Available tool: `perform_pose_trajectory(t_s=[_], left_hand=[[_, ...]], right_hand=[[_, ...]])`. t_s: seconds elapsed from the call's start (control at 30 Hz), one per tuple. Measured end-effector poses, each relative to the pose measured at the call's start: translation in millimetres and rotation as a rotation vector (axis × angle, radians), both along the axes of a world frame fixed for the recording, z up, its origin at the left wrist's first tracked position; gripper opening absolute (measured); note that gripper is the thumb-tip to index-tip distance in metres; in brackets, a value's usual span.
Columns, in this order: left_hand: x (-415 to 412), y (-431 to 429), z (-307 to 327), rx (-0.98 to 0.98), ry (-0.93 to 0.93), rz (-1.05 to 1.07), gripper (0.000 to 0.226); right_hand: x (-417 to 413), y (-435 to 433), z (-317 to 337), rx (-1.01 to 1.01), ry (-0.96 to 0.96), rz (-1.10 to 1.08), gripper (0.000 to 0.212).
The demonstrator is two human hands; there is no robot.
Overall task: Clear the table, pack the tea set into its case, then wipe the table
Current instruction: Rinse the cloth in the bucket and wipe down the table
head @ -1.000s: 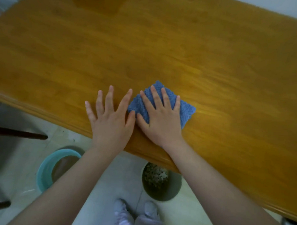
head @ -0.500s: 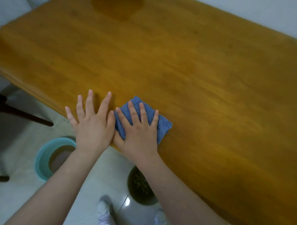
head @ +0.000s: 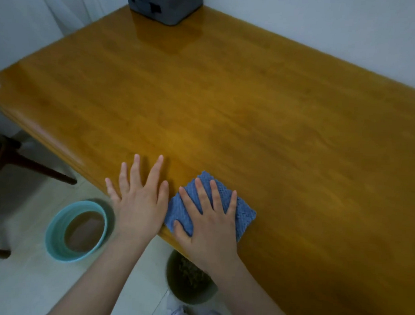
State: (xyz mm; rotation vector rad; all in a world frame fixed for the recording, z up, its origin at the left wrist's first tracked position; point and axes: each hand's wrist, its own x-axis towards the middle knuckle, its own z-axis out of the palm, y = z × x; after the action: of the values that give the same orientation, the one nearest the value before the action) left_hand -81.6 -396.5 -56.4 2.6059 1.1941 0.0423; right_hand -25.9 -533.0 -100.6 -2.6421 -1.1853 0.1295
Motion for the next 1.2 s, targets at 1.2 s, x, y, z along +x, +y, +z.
perform_pose_trajectory(t_s=[1.2], left_hand=[[279.0,18.1,-10.5,-0.009,-0.062,-0.270,0.057]], right_hand=[[455.8,63.2,0.7,-0.167,-0.050,-0.277,0.068]])
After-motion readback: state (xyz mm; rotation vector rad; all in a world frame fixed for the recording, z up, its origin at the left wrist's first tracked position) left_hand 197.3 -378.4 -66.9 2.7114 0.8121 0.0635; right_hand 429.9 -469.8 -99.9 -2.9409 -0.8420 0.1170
